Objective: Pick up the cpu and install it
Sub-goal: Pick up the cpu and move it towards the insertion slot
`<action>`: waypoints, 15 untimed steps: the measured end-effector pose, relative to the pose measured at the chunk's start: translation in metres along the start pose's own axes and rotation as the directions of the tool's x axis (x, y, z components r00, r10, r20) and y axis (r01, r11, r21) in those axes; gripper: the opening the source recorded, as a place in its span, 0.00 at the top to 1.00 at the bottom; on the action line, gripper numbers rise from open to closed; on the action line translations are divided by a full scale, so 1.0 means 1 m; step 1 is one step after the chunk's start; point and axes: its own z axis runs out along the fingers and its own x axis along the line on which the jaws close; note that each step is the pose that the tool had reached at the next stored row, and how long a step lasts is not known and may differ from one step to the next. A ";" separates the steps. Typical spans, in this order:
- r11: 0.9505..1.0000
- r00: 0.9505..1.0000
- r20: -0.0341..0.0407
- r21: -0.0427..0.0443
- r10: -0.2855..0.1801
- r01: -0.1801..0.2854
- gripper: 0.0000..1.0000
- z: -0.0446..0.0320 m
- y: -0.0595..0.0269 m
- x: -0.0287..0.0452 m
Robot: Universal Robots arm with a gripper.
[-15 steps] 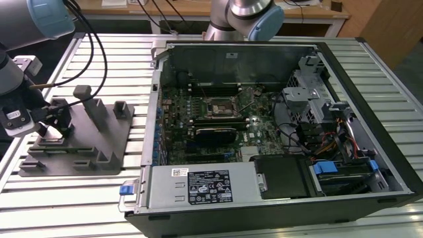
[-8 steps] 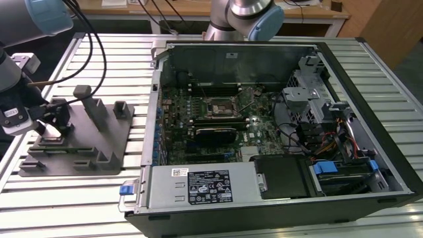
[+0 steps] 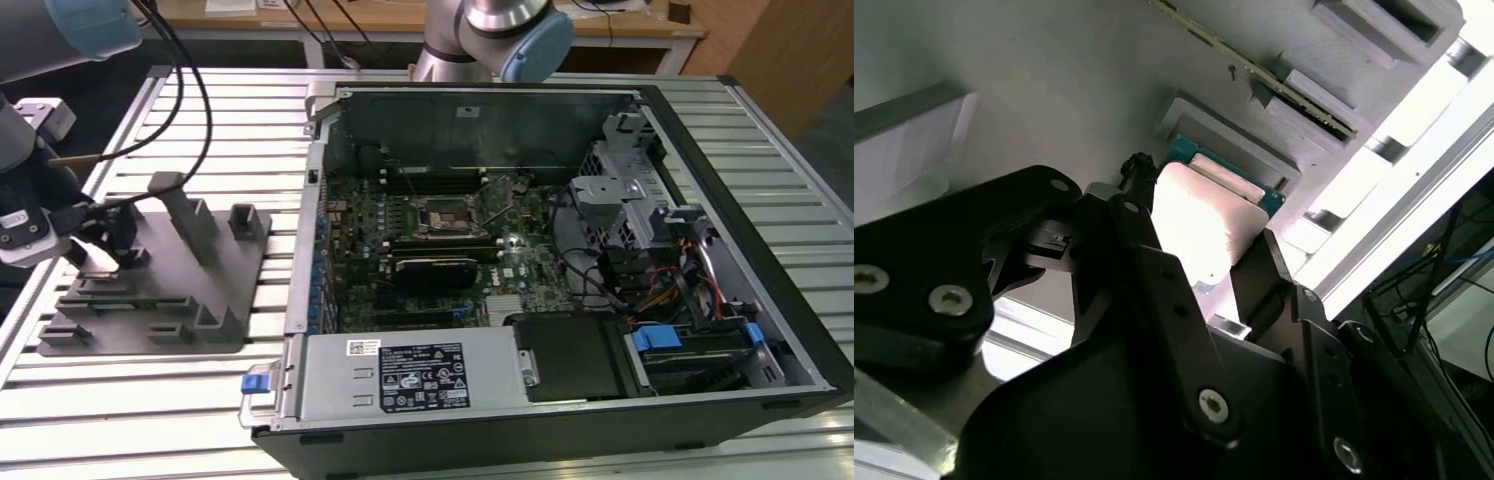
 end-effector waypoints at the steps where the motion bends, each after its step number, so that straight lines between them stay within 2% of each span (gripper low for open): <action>1: 1.000 1.000 0.000 0.000 0.000 0.000 0.45 -0.0015 0.0001 0.0000; 15: 1.000 1.000 0.002 0.000 0.000 0.000 0.45 -0.0232 0.0014 -0.0007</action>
